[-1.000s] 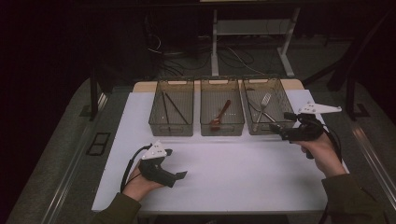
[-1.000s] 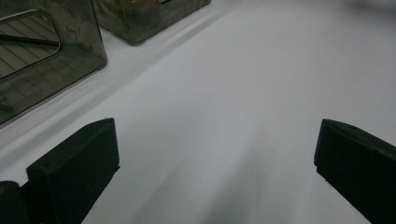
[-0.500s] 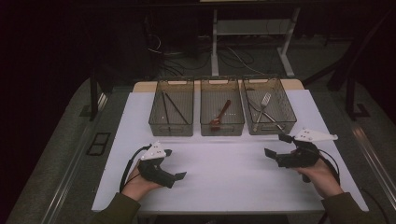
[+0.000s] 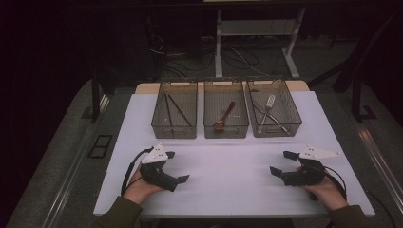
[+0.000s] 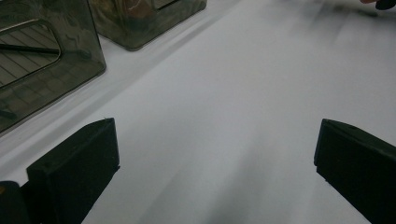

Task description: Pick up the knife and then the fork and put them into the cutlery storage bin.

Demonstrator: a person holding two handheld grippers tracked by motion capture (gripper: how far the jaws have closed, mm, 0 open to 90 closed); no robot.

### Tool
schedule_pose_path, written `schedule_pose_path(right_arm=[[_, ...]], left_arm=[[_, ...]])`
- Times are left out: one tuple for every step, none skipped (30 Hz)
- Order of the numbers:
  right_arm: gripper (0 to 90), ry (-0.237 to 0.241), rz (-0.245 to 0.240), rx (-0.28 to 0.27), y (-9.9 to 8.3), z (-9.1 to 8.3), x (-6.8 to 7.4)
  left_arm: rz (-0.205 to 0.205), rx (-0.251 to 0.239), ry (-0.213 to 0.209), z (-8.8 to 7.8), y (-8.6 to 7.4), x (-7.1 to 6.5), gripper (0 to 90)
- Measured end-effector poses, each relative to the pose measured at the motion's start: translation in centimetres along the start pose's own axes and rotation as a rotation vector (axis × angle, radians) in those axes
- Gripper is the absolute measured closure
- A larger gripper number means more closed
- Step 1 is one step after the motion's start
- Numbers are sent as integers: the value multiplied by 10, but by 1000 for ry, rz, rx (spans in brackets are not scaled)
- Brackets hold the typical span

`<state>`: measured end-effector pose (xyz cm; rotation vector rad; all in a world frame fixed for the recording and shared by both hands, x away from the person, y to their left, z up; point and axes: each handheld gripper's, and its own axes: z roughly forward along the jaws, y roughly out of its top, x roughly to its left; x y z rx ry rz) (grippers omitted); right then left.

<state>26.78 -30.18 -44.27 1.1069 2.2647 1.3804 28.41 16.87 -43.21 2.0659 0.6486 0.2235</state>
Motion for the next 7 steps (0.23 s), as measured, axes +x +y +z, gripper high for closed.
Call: schedule_pose_path(right_arm=[[127, -2, -3, 3, -1, 0, 0], [127, -3, -4, 9, -1, 0, -1], [127, -1, -2, 12, -2, 0, 0], [127, -2, -7, 15, -2, 0, 0], [127, -2, -9, 15, -2, 0, 0], [127, 2, -10, 13, -1, 0, 0], [126, 3, -11, 13, -1, 0, 0]], left_arm=[[0, 2, 0, 0, 0, 0, 0], [0, 0, 0, 0, 0, 0, 0], [1, -2, 0, 0, 0, 0, 0], [3, -2, 1, 0, 0, 0, 0], [4, -3, 0, 0, 0, 0, 0], [5, -3, 0, 0, 0, 0, 0], [4, -4, 0, 0, 0, 0, 0]])
